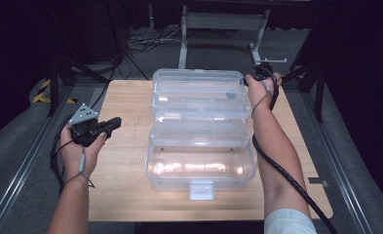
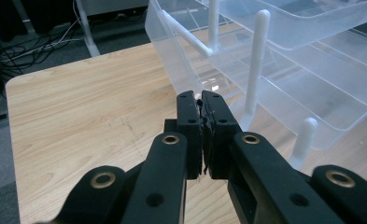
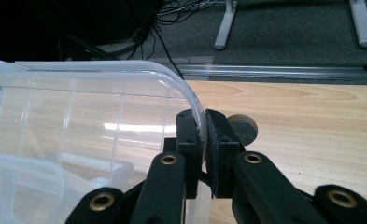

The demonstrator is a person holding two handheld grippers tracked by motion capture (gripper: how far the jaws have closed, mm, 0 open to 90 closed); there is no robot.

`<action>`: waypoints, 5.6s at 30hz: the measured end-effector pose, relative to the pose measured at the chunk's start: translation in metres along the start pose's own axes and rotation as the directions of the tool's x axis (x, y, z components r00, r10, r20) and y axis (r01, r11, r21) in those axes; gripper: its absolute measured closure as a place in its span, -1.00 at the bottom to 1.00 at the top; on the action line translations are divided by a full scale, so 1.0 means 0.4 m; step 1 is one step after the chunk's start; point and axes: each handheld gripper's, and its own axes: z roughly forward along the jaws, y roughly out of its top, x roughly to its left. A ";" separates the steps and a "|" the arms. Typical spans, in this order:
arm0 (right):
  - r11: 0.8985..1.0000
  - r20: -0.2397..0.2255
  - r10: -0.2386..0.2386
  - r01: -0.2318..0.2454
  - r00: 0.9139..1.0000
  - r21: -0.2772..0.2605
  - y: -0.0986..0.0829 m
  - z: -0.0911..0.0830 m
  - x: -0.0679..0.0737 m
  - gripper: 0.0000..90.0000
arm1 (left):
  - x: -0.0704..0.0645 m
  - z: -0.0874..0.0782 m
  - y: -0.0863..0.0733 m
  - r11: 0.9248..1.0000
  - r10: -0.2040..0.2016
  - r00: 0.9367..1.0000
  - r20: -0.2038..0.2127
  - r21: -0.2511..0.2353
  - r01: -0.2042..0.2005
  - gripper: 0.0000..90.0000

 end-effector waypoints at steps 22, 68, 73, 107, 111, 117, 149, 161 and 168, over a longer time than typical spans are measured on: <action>0.999 -0.018 0.051 -0.051 0.999 0.018 -0.021 0.039 -0.020 0.87 | 0.003 0.006 -0.002 1.000 -0.010 1.000 0.015 -0.001 0.010 0.89; 0.983 -0.083 -0.046 0.031 0.995 -0.180 -0.037 -0.305 -0.092 0.35 | -0.020 0.015 0.011 1.000 -0.009 0.999 0.042 0.019 0.008 0.77; 0.980 -0.095 -0.080 0.061 0.992 -0.187 -0.058 -0.346 -0.089 0.32 | -0.021 0.004 0.009 1.000 -0.013 0.999 0.035 0.012 0.012 0.77; 0.991 -0.152 -0.128 0.121 0.980 -0.054 -0.263 -0.468 -0.120 0.09 | -0.019 -0.005 0.010 1.000 -0.028 0.999 0.040 0.012 0.028 0.72; 0.991 -0.152 -0.130 0.130 0.980 -0.012 -0.289 -0.447 -0.122 0.08 | -0.020 -0.003 0.010 0.999 -0.029 0.999 0.041 0.017 0.028 0.72; 0.989 -0.149 -0.139 0.143 0.979 0.019 -0.318 -0.424 -0.122 0.07 | -0.021 -0.002 0.009 0.999 -0.030 0.999 0.039 0.019 0.030 0.72; 0.963 -0.117 -0.172 0.192 0.978 0.187 -0.432 -0.329 -0.118 0.02 | -0.022 0.005 0.006 0.999 -0.023 0.999 0.023 0.035 0.022 0.72; 0.932 -0.082 -0.260 0.273 0.962 0.238 -0.453 -0.310 -0.110 0.26 | -0.019 0.007 0.005 0.999 -0.029 0.999 0.024 0.036 0.028 0.72; 0.921 -0.083 -0.279 0.291 0.957 0.260 -0.455 -0.309 -0.104 0.37 | -0.019 0.008 0.004 0.999 -0.032 0.999 0.025 0.037 0.031 0.72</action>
